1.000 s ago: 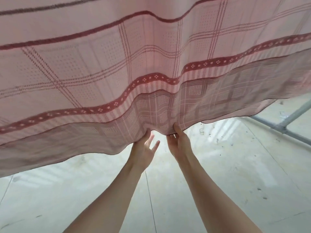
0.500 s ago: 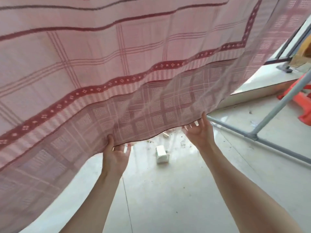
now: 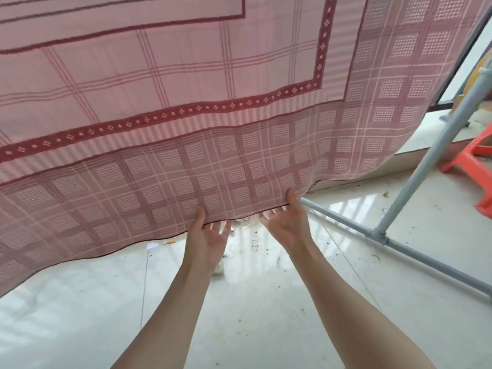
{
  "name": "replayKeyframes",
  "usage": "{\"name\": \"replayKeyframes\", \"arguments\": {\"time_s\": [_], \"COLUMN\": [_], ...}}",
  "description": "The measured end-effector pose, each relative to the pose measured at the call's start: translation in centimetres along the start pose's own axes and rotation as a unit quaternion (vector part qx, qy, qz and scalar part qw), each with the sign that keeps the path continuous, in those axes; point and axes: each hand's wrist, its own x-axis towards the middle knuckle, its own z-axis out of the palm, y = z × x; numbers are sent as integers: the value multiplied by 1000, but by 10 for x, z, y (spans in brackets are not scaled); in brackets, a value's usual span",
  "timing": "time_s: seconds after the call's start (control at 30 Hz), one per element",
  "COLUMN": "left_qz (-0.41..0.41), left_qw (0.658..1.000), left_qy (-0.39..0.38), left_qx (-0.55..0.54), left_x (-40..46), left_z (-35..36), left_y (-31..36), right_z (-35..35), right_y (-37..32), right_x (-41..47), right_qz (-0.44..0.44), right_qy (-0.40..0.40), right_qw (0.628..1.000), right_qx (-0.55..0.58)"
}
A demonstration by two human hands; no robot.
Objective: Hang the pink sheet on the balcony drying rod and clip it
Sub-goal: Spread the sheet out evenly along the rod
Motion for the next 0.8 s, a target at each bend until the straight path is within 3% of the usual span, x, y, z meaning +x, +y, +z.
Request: {"name": "replayKeyframes", "arguments": {"time_s": [0.27, 0.43, 0.57, 0.8], "left_qz": [66, 123, 166, 127], "left_qw": [996, 992, 985, 985], "left_qy": [49, 20, 28, 104], "left_qx": [18, 24, 34, 58], "left_x": [-3, -3, -5, -7], "left_z": [-11, -20, -20, -6], "left_y": [3, 21, 30, -10], "right_z": [-28, -32, -38, -60], "right_y": [-55, -62, -85, -113], "right_x": [11, 30, 39, 39], "right_qz": [12, -9, -39, -76], "right_qy": [17, 54, 25, 30], "right_qw": [999, 995, 990, 978], "right_qx": [37, -83, -136, -191]}}
